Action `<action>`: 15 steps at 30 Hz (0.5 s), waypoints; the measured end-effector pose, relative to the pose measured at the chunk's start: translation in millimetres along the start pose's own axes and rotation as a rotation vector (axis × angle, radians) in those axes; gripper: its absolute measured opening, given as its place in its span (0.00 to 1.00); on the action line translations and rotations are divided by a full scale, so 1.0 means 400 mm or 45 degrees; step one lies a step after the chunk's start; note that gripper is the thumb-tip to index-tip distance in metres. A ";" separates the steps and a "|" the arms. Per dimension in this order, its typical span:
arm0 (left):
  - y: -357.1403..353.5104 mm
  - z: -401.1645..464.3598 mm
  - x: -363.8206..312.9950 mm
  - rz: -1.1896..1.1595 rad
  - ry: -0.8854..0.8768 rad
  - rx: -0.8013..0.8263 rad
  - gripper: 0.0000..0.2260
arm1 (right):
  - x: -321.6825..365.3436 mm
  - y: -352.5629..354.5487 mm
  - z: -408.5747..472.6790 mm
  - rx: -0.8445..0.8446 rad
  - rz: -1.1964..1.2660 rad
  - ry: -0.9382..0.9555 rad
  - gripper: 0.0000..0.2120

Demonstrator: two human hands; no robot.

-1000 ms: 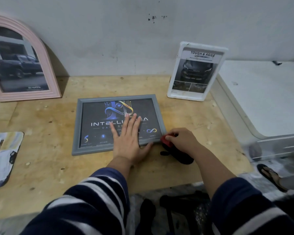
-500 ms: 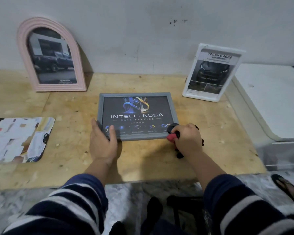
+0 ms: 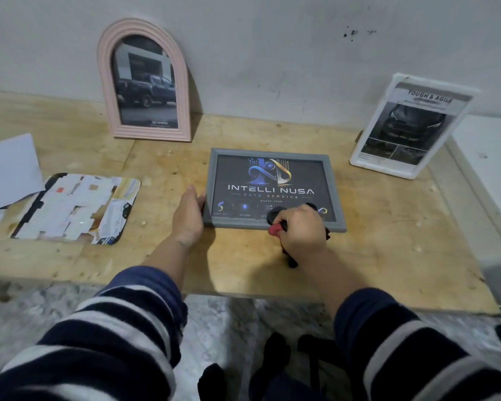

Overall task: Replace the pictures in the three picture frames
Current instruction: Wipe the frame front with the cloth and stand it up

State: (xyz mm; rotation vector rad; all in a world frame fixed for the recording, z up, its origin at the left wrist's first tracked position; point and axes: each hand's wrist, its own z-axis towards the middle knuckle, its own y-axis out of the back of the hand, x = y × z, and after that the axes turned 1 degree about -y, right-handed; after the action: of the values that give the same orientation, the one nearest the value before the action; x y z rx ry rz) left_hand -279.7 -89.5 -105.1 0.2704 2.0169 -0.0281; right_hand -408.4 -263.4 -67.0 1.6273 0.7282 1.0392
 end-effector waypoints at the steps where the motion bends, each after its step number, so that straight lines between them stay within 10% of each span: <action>1: 0.002 -0.012 -0.014 -0.015 0.007 0.026 0.27 | 0.022 -0.004 0.002 0.013 -0.018 0.013 0.09; 8: 0.014 -0.020 -0.023 0.024 0.014 0.087 0.37 | 0.101 -0.028 0.015 0.050 0.034 0.025 0.08; 15: 0.018 -0.021 -0.028 -0.043 0.024 0.199 0.26 | 0.243 -0.037 0.024 0.051 -0.015 0.240 0.08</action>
State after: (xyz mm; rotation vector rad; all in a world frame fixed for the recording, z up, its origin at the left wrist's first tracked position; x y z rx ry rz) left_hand -280.9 -83.4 -90.5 0.3362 2.0408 -0.2060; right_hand -356.4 -180.2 -55.7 1.5708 0.8876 1.1876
